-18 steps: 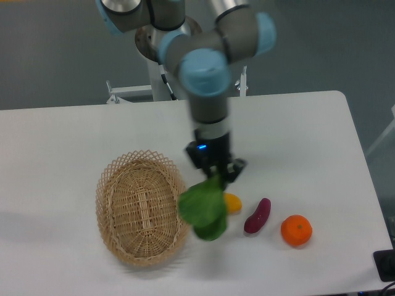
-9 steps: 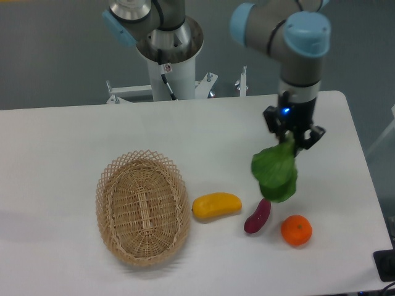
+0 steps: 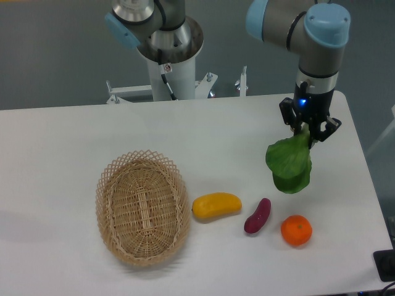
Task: Pick up the green vegetable from the basket
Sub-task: 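Hold the bok choy raised above the table beside the sweet potato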
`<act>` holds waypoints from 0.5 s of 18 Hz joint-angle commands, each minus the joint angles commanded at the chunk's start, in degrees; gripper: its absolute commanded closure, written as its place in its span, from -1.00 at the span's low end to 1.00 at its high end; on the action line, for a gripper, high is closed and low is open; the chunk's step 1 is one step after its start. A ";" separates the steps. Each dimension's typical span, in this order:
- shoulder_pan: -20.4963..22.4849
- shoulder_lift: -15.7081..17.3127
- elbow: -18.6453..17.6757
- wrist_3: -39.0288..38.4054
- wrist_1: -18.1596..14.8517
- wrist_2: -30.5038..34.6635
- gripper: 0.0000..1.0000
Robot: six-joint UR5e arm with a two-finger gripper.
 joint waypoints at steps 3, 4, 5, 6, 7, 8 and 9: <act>0.26 0.00 -0.09 -0.09 0.00 -0.87 0.14; 0.18 0.09 -0.09 -0.09 0.00 -1.14 0.14; 0.18 0.09 -0.09 -0.09 0.00 -1.14 0.14; 0.18 0.09 -0.09 -0.09 0.00 -1.14 0.14; 0.26 0.09 0.00 -0.09 0.00 -1.14 0.14; 0.26 0.09 0.00 -0.09 0.09 -1.14 0.14; 0.26 0.09 0.00 -0.09 0.09 -1.14 0.14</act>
